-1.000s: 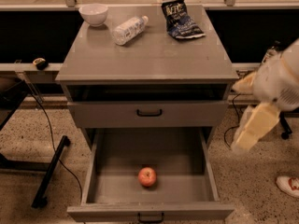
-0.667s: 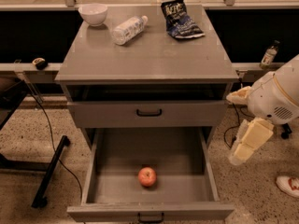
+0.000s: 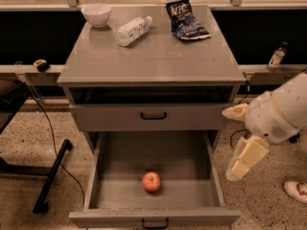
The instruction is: Pick apple from middle drawer and place on counter
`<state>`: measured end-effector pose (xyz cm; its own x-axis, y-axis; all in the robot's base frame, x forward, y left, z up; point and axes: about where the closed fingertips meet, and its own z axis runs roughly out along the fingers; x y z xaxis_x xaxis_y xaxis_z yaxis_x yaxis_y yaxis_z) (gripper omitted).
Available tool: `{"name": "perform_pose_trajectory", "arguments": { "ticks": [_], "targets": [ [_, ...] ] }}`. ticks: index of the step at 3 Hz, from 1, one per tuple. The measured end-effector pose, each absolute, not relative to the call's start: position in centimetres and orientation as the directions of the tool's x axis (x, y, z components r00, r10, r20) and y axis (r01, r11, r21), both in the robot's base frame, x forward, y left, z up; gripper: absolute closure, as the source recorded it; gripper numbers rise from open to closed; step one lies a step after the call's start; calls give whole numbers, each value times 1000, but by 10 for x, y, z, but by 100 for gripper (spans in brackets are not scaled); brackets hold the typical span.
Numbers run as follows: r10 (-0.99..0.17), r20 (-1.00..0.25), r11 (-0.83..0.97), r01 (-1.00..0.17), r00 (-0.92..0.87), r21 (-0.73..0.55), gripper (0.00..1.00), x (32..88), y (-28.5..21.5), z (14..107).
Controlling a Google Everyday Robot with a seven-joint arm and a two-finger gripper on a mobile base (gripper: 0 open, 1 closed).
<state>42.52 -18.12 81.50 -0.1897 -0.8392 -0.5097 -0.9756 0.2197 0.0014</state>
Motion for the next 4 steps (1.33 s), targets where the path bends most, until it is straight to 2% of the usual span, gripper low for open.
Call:
{"name": "perform_pose_trajectory", "arguments": {
  "ticks": [1, 2, 3, 4],
  "targets": [
    [-754, -622, 264, -964, -209, 4, 0, 418, -170, 763],
    [-674, -715, 319, -946, -186, -54, 0, 436, -168, 728],
    [-674, -719, 333, -939, -170, -90, 0, 445, -171, 726],
    [-660, -738, 295, -952, -141, -81, 0, 453, -152, 706]
  ]
}}
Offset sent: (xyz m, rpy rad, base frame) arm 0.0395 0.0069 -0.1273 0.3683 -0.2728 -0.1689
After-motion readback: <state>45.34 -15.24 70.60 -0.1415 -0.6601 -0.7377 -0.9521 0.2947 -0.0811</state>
